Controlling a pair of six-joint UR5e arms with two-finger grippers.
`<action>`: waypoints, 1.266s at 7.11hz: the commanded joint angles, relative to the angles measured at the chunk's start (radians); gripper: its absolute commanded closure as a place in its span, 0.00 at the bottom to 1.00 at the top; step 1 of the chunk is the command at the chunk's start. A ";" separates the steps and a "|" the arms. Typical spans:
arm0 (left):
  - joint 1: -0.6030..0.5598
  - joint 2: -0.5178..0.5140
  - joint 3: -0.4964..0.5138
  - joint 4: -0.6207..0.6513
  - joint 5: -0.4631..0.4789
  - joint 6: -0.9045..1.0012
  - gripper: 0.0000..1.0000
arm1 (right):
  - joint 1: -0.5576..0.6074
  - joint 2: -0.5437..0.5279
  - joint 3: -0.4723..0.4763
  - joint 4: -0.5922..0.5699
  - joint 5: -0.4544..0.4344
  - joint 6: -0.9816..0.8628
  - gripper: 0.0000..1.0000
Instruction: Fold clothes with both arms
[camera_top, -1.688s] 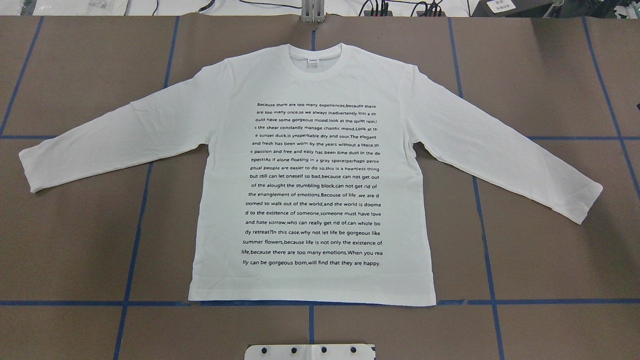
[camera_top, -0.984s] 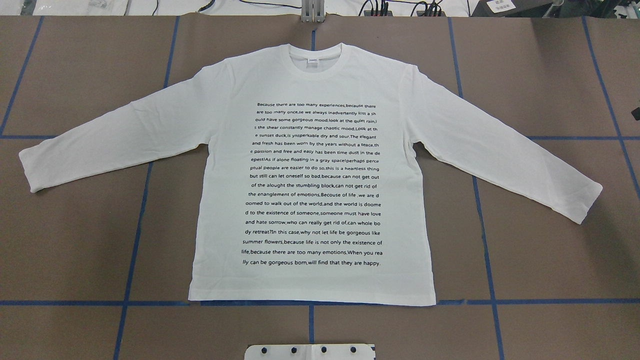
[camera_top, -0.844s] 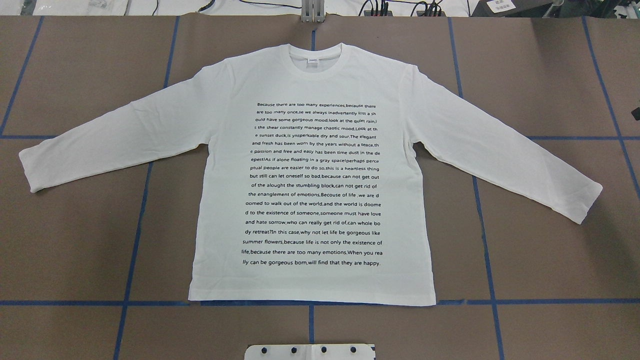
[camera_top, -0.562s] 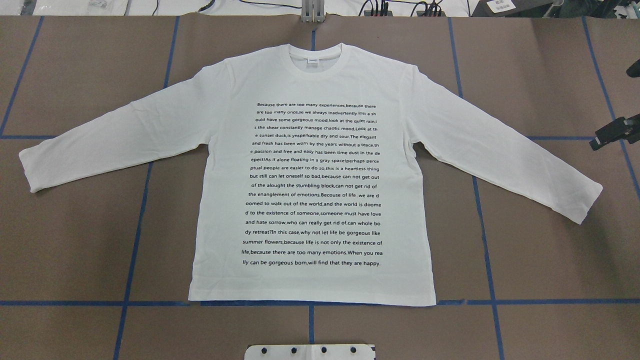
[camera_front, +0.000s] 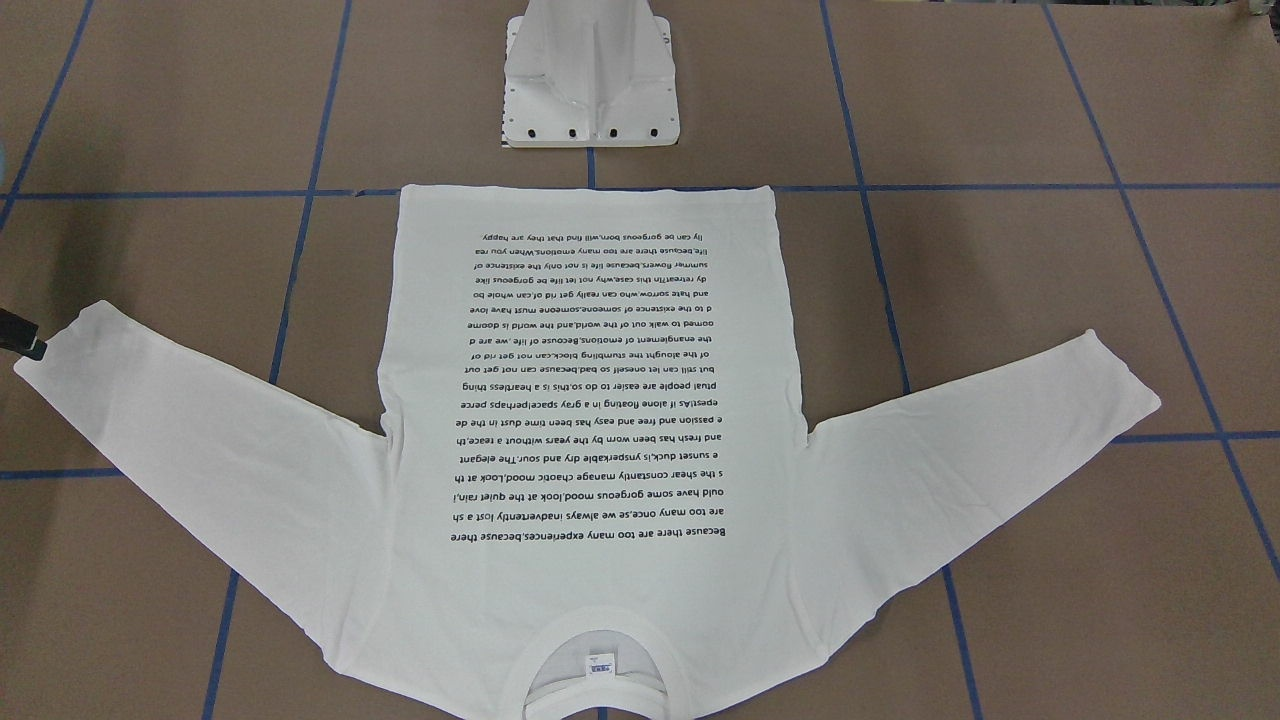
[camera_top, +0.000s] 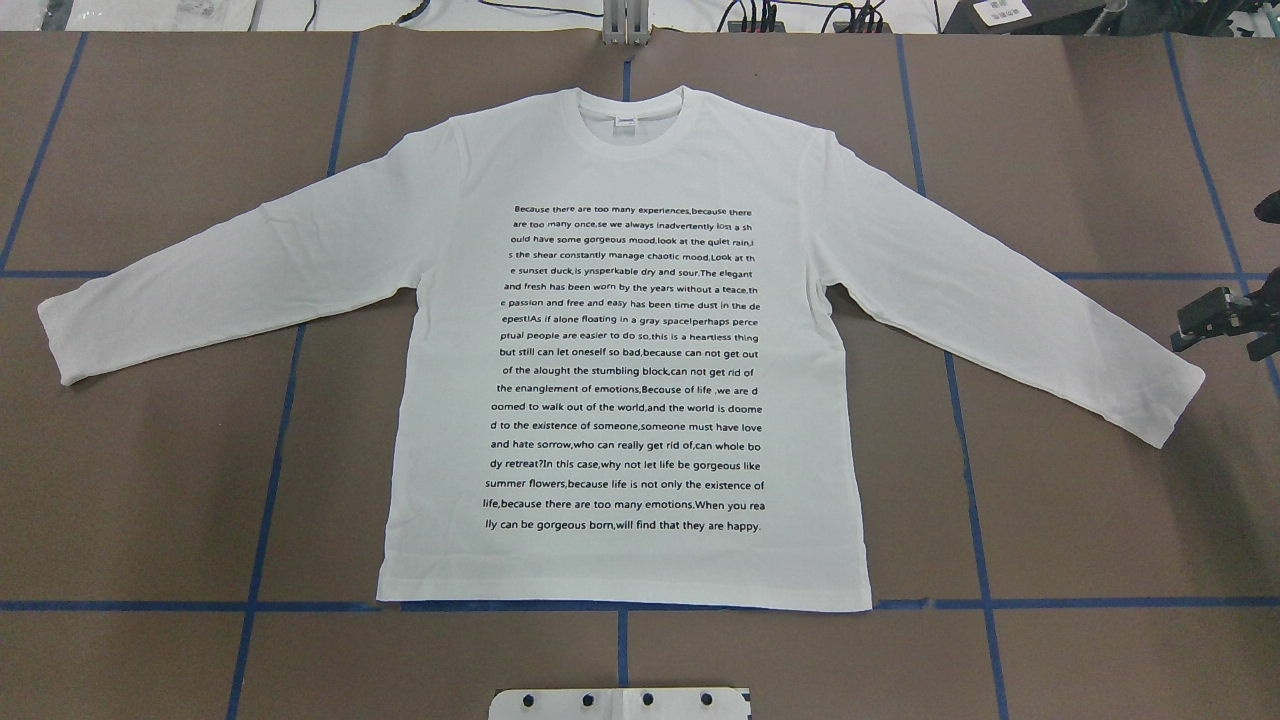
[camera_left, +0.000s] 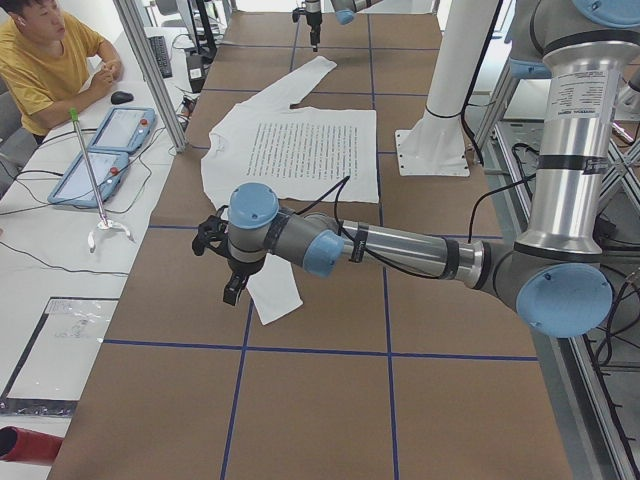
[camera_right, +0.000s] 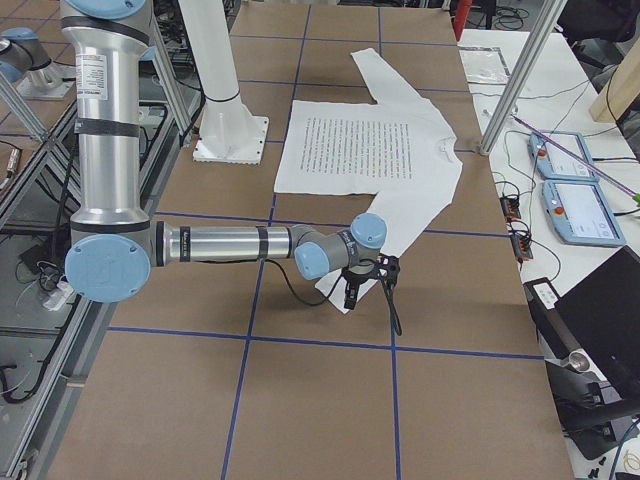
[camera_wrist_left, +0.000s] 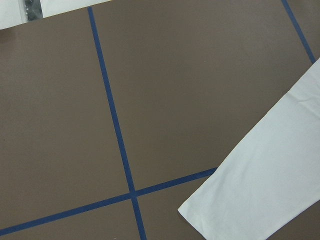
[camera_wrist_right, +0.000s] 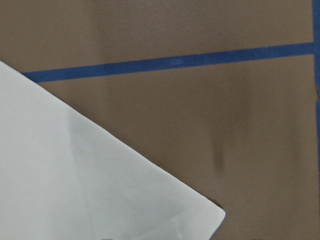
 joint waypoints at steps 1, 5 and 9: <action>0.001 0.003 0.001 -0.004 -0.019 -0.001 0.01 | -0.015 -0.011 -0.085 0.127 -0.013 0.108 0.15; 0.001 0.001 0.007 -0.002 -0.063 -0.003 0.01 | -0.055 0.004 -0.136 0.248 -0.012 0.298 0.19; 0.001 0.003 0.005 -0.002 -0.063 -0.003 0.00 | -0.058 -0.008 -0.139 0.248 -0.012 0.303 0.82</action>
